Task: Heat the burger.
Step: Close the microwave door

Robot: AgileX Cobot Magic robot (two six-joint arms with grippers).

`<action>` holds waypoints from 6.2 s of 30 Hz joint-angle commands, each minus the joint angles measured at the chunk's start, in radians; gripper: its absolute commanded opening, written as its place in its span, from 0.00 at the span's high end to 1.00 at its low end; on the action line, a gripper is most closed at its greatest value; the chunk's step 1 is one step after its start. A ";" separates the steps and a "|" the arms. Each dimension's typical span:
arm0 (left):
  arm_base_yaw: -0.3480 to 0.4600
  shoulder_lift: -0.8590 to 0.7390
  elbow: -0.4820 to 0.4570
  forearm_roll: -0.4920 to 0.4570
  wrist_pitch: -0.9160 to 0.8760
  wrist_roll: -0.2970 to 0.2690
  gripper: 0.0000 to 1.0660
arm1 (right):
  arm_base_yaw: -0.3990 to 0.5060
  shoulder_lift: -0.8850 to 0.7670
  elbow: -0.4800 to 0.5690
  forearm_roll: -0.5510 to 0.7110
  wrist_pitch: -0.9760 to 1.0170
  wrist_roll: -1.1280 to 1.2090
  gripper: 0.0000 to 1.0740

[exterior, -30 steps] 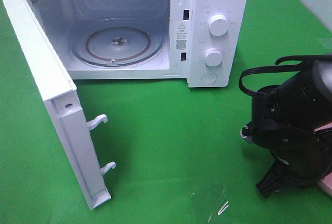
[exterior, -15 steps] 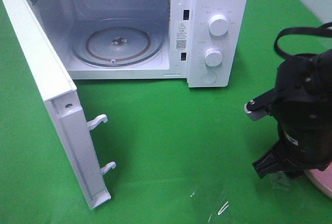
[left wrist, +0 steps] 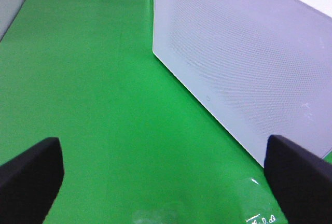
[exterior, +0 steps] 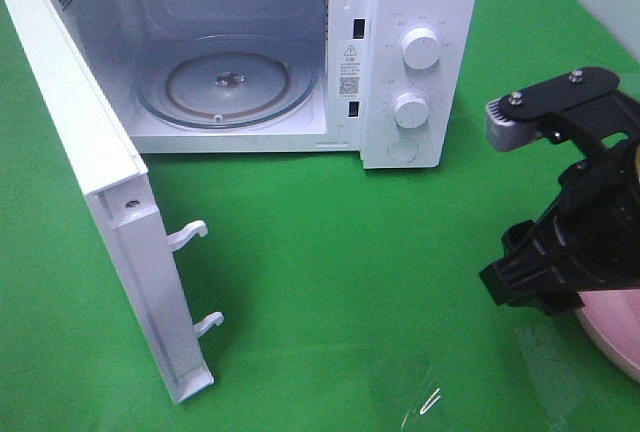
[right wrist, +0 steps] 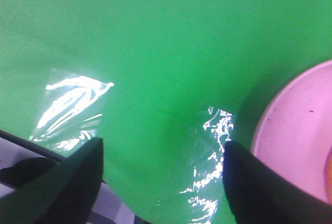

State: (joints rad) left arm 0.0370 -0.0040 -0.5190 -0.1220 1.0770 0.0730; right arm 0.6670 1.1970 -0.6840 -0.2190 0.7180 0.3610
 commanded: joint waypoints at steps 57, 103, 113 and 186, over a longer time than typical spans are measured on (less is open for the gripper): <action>0.004 -0.017 0.003 -0.005 -0.008 -0.004 0.09 | -0.514 -1.227 0.192 0.151 0.243 -0.178 0.29; 0.004 -0.017 0.003 -0.005 -0.008 -0.005 0.09 | -0.537 -1.227 0.192 0.146 0.244 -0.171 0.29; 0.004 -0.017 -0.003 -0.005 -0.020 -0.042 0.11 | -0.537 -1.227 0.192 0.146 0.244 -0.171 0.29; -0.022 1.280 0.309 0.614 -1.817 -0.450 1.00 | -0.537 -1.227 0.192 0.146 0.244 -0.171 0.29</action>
State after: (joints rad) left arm 0.0340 1.2490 -0.1860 0.4690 -0.7120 -0.3460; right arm 0.1370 -0.0040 -0.4950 -0.0750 0.9700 0.1870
